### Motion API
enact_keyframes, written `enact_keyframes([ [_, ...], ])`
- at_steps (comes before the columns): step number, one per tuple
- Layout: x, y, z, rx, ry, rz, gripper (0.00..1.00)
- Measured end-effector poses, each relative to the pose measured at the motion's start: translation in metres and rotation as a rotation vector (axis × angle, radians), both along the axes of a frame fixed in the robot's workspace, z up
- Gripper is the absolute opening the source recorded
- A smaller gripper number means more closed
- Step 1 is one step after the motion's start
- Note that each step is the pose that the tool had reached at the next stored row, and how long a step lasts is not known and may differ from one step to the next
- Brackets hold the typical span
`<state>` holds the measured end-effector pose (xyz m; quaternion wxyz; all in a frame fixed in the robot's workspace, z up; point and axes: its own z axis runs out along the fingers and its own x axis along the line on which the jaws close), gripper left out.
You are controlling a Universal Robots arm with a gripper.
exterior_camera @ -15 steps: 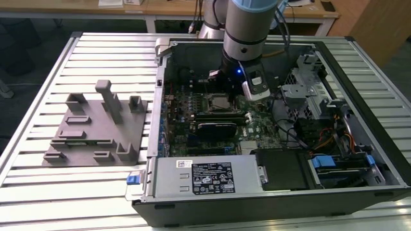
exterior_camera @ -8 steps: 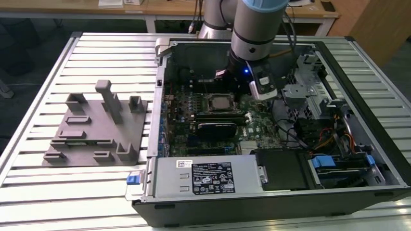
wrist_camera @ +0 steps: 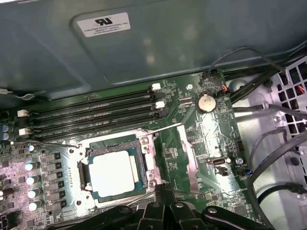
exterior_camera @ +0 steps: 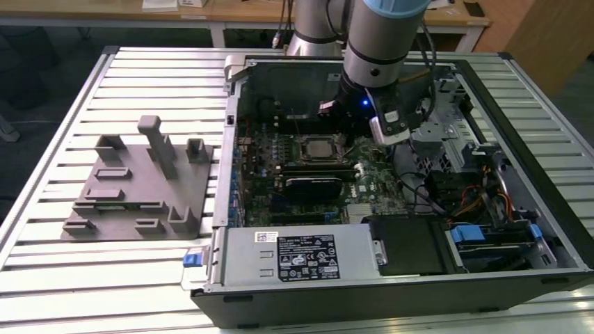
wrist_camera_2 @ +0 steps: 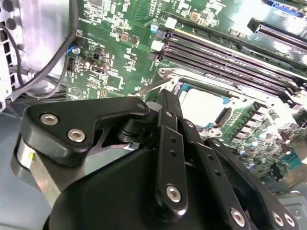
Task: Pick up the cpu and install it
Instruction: 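Close the cpu cover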
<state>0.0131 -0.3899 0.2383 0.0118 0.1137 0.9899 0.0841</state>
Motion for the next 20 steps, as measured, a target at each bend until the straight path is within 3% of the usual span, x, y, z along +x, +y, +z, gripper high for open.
enact_keyframes([
  [7, -0.011, 0.0000, -0.0023, 0.0001, -0.0001, 0.000, 0.11],
  [20, -0.053, 0.0000, -0.0118, 0.0001, -0.0001, 0.000, 0.11],
])
